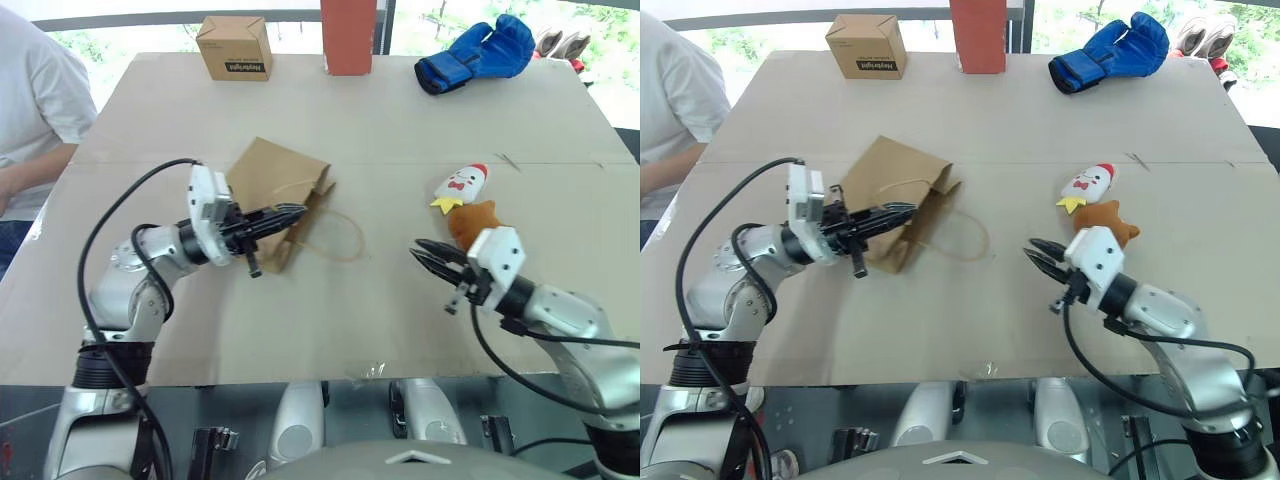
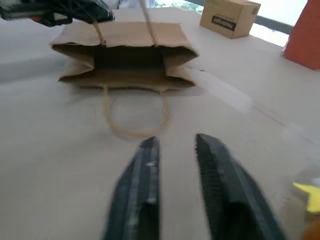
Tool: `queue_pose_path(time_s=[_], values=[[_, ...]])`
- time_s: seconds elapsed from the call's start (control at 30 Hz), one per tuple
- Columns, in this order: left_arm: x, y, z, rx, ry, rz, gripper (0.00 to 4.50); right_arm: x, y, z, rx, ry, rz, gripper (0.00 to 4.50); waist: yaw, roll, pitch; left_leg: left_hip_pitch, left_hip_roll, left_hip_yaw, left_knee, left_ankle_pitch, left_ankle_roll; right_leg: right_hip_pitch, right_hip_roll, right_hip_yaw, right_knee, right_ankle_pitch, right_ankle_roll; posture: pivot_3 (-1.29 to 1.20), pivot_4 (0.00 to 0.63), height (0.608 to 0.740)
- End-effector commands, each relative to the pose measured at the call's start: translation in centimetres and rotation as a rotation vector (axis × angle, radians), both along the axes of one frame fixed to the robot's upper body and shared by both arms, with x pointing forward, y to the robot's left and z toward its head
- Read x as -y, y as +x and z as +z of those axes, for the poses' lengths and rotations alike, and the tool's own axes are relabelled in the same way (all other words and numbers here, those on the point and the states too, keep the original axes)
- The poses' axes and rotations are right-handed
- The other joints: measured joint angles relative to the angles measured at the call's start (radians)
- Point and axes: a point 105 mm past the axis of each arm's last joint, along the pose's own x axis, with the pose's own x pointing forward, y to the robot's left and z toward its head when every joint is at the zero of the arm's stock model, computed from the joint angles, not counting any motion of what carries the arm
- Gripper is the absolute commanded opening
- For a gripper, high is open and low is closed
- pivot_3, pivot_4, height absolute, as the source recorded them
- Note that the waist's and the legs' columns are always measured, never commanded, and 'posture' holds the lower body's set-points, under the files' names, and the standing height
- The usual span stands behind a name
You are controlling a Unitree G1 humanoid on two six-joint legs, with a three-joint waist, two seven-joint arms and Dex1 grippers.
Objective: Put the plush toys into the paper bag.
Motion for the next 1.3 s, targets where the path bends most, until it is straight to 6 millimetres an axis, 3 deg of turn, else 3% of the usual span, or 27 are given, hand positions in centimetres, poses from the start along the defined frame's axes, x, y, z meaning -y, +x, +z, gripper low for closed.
queue_pose_path(time_s=[0.03, 0.1, 0.2, 0.33, 0.47, 0.7, 1.1, 1.2, 1.27, 1.3], values=[[2.9, -0.6, 2.1, 0.017, -0.093, -0.059, 0.0, -4.3, 3.5, -0.7, 0.011, 0.018, 0.065, 0.06, 0.0, -0.001, 0.0, -0.001, 0.0, -0.001, 0.0, 0.0, 0.0, 0.0, 0.001, 0.0, 0.0, 0.0, 0.001, 0.0, 0.15, 0.74], [4.2, -0.9, 2.6, 0.017, -0.124, -0.087, 0.0, -7.4, 5.5, -1.2, 0.0, 0.006, 0.129, 0.06, -0.017, 0.0, 0.003, 0.0, 0.002, -0.002, 0.001, 0.0, 0.0, -0.001, 0.005, 0.002, 0.0, 0.001, 0.001, 0.0, 0.15, 0.74], [4.9, -1.1, 3.1, 0.016, -0.145, -0.088, 0.0, -9.9, 6.6, -2.1, -0.029, 0.008, 0.208, 0.06, -0.017, -0.001, 0.002, 0.0, 0.002, -0.006, 0.003, 0.001, 0.0, 0.0, 0.008, 0.003, 0.002, 0.004, 0.002, 0.0, 0.15, 0.74], [5.5, -1.3, 3.7, 0.03, -0.173, -0.073, 0.0, -13.3, 6.8, -3.9, -0.099, 0.007, 0.32, 0.06, -0.006, 0.0, 0.002, -0.001, 0.002, -0.006, 0.001, 0.0, 0.0, 0.0, 0.008, 0.003, 0.001, 0.004, 0.003, 0.0, 0.15, 0.74], [4.1, -1.3, 4.6, 0.053, -0.21, 0.03, 0.0, -15.2, 6.6, -6.3, -0.155, -0.003, 0.35, 0.06, -0.012, 0.0, 0.002, 0.0, 0.002, -0.006, 0.001, 0.0, 0.0, -0.001, 0.009, 0.003, 0.002, 0.004, 0.003, 0.0, 0.15, 0.74], [0.6, -0.9, 5.5, 0.069, -0.229, 0.202, 0.0, -14.9, 6.7, -6.5, -0.128, 0.008, 0.322, 0.06, -0.023, 0.0, 0.002, 0.001, 0.003, -0.007, 0.0, 0.0, -0.001, 0.0, 0.01, 0.003, 0.003, 0.004, 0.003, 0.0, 0.15, 0.74], [-0.4, -0.9, 5.7, 0.062, -0.281, 0.243, 0.0, -12.1, 7.3, -5.2, -0.09, 0.02, 0.23, 0.06, -0.018, 0.0, 0.002, 0.0, 0.002, -0.006, 0.0, 0.0, -0.001, -0.001, 0.01, 0.004, 0.002, 0.004, 0.003, 0.0, 0.15, 0.74], [-0.1, -0.7, 6.1, 0.071, -0.28, 0.199, 0.0, -10.5, 8.3, -3.2, 0.036, 0.016, 0.124, 0.06, -0.016, 0.0, 0.002, 0.0, 0.002, -0.006, 0.0, 0.0, -0.001, -0.001, 0.01, 0.004, 0.002, 0.004, 0.003, 0.0, 0.15, 0.74], [0.3, -0.6, 6.0, 0.066, -0.285, 0.178, 0.0, -9.4, 7.8, -0.9, 0.028, 0.103, 0.125, 0.06, -0.016, 0.0, 0.002, 0.0, 0.002, -0.006, 0.0, 0.0, -0.001, -0.001, 0.01, 0.004, 0.002, 0.004, 0.003, 0.0, 0.15, 0.74], [0.5, -0.5, 5.8, 0.062, -0.283, 0.168, 0.0, -8.7, 7.6, 0.3, 0.04, 0.131, 0.118, 0.29, -0.015, 0.0, 0.002, -0.001, 0.002, -0.006, 0.0, 0.0, -0.001, -0.001, 0.01, 0.005, 0.002, 0.004, 0.003, 0.0, 0.15, 0.74]])
